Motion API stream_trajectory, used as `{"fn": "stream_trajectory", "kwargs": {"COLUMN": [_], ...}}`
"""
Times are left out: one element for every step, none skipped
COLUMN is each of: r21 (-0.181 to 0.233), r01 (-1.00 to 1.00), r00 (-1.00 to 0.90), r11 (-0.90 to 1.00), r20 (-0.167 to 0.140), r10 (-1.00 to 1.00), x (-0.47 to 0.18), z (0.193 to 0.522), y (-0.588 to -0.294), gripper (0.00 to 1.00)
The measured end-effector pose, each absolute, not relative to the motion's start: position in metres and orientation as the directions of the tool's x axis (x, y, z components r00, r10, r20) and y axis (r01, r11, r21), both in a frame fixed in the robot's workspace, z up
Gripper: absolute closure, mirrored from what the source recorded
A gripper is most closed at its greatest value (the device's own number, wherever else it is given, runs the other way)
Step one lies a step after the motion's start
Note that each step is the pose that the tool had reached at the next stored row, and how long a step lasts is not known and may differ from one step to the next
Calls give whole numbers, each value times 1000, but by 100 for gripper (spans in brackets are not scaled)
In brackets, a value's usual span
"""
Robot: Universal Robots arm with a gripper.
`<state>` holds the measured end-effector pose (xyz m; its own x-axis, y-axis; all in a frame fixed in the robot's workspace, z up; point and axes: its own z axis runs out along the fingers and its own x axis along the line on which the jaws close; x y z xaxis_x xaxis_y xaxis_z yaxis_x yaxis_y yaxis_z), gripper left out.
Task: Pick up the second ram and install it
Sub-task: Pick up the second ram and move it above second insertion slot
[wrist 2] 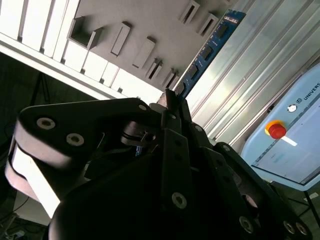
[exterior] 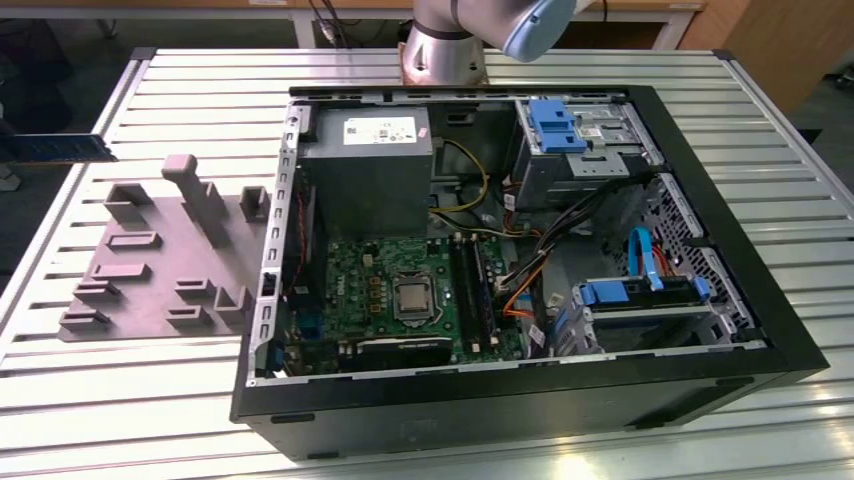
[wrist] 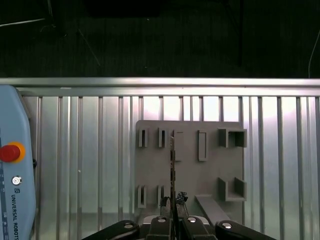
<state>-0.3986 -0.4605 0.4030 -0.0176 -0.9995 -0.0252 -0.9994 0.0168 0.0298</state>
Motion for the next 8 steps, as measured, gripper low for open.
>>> {"fn": "stream_trajectory", "kwargs": {"r21": [30, 30, 30, 30, 30, 30, 30, 30], "r01": [-999, -999, -999, -999, -999, -999, -999, -999], "r00": [-18, -18, -18, -18, -18, -18, -18, -18], "r11": [17, 17, 17, 17, 17, 17, 17, 17], "r20": [-25, -25, -25, -25, -25, -25, -25, -25], "r10": [-1000, -1000, -1000, -1000, -1000, -1000, -1000, -1000], "x": [-398, -398, -398, -398, -397, -397, -397, -397], "z": [403, 403, 403, 403, 403, 403, 403, 403], "y": [-461, -461, -461, -461, -461, -461, -461, -461], "gripper": [86, 86, 86, 86, 86, 86, 86, 86]}}
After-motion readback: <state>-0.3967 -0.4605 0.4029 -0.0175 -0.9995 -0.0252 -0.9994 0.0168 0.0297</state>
